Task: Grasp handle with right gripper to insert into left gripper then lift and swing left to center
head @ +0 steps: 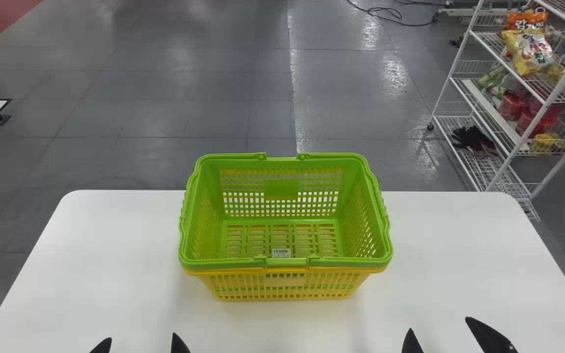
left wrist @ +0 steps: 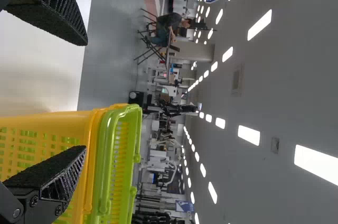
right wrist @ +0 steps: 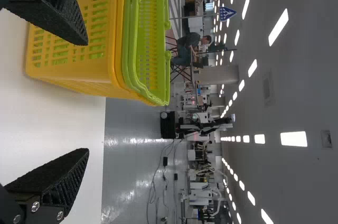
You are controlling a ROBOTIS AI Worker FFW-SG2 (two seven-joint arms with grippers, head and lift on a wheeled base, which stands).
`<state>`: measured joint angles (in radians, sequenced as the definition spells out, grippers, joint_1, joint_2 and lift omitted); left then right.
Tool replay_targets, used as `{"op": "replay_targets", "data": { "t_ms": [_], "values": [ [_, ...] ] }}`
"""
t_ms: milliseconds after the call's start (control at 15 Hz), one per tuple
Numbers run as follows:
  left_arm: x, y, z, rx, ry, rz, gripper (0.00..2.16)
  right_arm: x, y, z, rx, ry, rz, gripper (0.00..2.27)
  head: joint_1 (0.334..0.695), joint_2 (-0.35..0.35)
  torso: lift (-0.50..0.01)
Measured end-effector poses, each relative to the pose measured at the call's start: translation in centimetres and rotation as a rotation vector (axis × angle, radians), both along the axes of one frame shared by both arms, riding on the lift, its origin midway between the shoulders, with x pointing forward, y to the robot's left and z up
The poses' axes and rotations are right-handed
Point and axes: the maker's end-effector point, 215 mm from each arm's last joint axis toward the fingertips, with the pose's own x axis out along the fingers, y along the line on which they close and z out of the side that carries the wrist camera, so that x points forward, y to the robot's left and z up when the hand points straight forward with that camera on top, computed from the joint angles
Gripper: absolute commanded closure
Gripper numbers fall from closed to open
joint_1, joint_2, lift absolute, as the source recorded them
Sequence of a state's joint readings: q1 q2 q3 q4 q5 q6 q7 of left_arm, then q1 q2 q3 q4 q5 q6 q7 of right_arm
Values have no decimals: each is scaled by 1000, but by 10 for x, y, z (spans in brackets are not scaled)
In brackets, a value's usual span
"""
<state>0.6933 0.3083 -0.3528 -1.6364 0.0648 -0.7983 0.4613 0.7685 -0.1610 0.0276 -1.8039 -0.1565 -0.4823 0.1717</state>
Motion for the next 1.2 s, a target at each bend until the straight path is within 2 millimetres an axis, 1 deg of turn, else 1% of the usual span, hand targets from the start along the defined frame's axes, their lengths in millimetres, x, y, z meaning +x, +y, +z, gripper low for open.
{"op": "replay_targets", "data": {
  "t_ms": [400,800,1000,1200],
  "values": [
    [0,-2,0,4,-2,-3,117,-1,1,2,6,-7,9,76,695,-18,-93],
    [0,-5,1,5,-3,-7,117,-1,0,-1,5,-1,4,73,695,-27,-93],
    [9,-4,0,33,21,-6,117,0,-2,0,3,-3,2,49,695,-30,-93],
    [31,-2,-1,103,75,-35,103,-1,-3,-1,0,-1,2,49,695,-28,-93]
  ]
}}
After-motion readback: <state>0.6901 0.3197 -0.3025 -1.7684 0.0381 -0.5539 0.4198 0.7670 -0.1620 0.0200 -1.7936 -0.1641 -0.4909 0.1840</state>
